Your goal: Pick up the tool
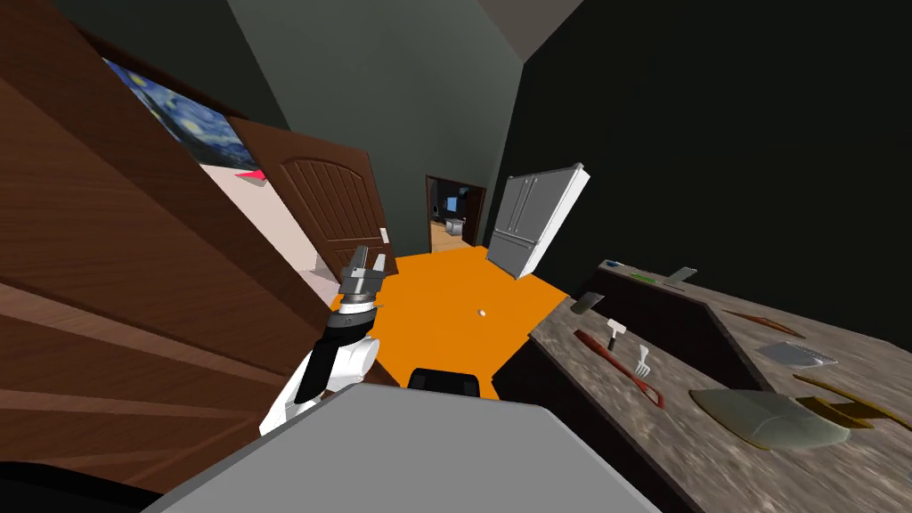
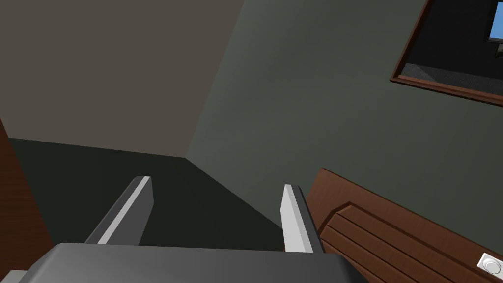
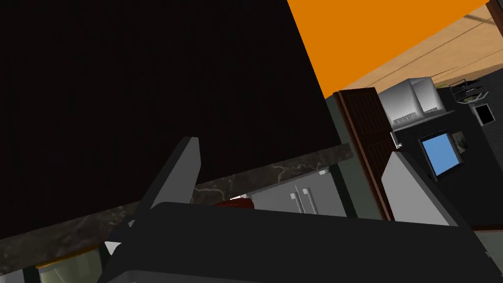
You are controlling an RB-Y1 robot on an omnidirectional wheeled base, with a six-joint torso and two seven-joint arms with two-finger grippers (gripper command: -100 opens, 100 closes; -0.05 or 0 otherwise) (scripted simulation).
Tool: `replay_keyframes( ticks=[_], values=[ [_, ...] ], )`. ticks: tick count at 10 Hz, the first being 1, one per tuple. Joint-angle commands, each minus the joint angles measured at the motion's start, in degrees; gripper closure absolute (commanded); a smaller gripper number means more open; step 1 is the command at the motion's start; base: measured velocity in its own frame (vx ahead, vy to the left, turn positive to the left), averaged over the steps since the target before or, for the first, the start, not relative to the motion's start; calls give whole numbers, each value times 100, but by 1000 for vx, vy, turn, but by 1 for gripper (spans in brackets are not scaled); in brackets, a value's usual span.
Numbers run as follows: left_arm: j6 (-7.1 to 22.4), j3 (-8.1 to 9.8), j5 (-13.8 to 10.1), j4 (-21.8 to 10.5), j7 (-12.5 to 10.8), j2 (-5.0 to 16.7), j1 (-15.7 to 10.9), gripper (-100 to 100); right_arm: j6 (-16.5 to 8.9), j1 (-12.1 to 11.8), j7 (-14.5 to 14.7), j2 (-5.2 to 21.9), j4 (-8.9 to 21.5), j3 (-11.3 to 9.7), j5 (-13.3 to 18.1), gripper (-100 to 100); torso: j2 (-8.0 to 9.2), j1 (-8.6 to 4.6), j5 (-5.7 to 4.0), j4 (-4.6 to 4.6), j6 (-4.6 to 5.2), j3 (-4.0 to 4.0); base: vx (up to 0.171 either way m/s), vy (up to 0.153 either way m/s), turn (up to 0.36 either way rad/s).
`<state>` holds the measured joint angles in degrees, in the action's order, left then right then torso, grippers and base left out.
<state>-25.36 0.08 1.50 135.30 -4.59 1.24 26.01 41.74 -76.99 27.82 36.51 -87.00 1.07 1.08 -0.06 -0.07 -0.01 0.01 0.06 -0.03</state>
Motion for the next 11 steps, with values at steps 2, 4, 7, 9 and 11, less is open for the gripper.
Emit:
replay_keyframes(
  ticks=[2,4,7,9,11],
  values=[
    [0,-1,0,0,0,0,-1,0,-9,-405,235,187,214,23,-21,-100,-5,-4,0,-1,-8,-3,49,0,293],
    [0,0,0,0,0,0,-1,0,29,-680,427,338,473,29,-34,-100,-5,-5,0,-1,-6,-3,50,-7,281],
    [0,1,0,0,0,0,1,0,96,-1132,790,636,957,54,-61,-100,-8,-11,-2,-2,2,-5,59,-22,297],
    [0,0,0,0,0,1,0,0,126,-1417,961,783,1178,72,-75,-100,-23,-20,-3,-5,-6,-13,81,-52,353],
    [0,1,0,0,0,1,0,0,152,-1628,1126,927,1383,93,-90,-100,-15,-23,-4,-4,-6,-9,45,-55,265]
  ],
)
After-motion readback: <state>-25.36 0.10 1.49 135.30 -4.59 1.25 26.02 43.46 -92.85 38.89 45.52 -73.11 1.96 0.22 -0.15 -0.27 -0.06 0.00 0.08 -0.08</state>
